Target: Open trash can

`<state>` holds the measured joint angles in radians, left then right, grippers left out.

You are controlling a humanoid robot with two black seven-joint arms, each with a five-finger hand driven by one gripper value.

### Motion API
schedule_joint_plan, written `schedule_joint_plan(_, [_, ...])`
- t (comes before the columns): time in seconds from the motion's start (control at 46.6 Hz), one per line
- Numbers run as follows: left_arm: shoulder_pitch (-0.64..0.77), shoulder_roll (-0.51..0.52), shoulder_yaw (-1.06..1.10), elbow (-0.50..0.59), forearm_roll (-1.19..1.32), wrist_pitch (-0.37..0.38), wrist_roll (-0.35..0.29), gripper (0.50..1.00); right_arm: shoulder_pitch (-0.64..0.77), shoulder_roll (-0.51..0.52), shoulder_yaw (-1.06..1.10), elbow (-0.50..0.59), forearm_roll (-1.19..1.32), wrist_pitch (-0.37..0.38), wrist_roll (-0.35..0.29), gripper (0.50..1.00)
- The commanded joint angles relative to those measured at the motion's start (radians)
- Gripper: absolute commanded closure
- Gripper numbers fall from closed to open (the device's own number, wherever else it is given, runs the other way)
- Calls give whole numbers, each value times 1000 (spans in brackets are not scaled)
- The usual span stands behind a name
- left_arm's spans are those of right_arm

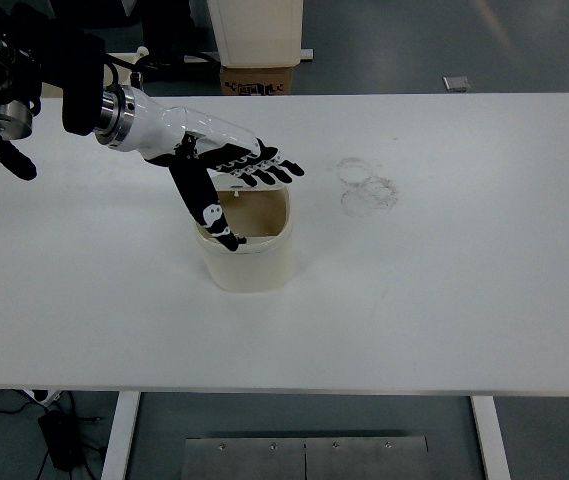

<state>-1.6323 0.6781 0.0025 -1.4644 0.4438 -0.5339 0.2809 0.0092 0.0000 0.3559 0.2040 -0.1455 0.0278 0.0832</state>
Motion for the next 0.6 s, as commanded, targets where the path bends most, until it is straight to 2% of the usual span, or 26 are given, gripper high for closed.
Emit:
schedule_joint_plan(0.0, [5, 17, -93, 30, -19, -9, 0, 500, 0, 0, 0, 0, 0, 0, 0, 507])
schedule_joint_plan(0.257, [60, 35, -262, 205, -181, -5, -141, 500, 0, 0, 0, 0, 0, 0, 0, 507])
schedule_joint_plan(0.429, [160, 32, -354, 312, -289, 11, -169, 500, 0, 0, 0, 0, 0, 0, 0, 507])
schedule_joint_plan(0.579, [235, 37, -426, 318, -381, 57, -187, 500, 0, 0, 0, 0, 0, 0, 0, 507])
